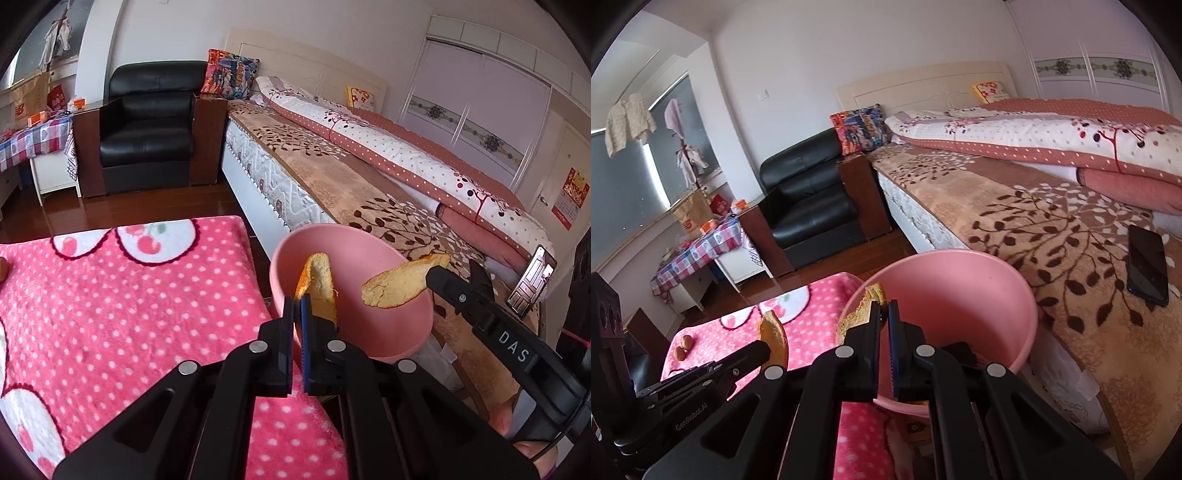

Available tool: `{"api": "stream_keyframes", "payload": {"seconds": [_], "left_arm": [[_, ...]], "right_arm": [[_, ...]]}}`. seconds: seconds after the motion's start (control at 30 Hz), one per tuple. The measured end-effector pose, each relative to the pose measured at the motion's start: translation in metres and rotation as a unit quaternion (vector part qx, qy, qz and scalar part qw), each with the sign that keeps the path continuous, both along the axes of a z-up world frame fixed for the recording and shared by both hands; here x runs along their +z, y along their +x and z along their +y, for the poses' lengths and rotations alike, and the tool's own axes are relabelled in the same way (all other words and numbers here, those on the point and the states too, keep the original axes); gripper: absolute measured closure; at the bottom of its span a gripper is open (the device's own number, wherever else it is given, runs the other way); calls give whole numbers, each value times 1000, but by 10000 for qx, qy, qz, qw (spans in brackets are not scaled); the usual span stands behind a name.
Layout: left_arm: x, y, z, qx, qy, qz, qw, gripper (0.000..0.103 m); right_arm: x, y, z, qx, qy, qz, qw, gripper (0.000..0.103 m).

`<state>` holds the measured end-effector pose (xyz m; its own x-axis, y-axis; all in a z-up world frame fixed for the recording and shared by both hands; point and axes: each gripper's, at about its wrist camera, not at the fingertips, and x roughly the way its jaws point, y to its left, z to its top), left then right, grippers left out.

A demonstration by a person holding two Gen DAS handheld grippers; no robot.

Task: Collect trash
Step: 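Open both tools over the pink bucket to drop the peels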

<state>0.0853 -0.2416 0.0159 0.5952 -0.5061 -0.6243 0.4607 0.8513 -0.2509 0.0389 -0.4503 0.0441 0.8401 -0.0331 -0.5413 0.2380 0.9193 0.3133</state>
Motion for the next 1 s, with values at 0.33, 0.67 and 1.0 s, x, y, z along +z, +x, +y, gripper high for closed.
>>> {"api": "stream_keyframes", "payload": {"seconds": [0.33, 0.67, 1.0], "left_arm": [[-18, 12, -40, -439, 61, 142, 9989, 100], [-37, 21, -47, -499, 230, 292, 9981, 100], [-32, 17, -36, -456, 260, 204, 9984, 68]], "right_arm": [[-25, 9, -18, -185, -85, 235, 9995, 99], [-45, 19, -22, -236, -31, 480, 9986, 99], [-41, 17, -12, -101, -64, 485, 9988, 74]]}}
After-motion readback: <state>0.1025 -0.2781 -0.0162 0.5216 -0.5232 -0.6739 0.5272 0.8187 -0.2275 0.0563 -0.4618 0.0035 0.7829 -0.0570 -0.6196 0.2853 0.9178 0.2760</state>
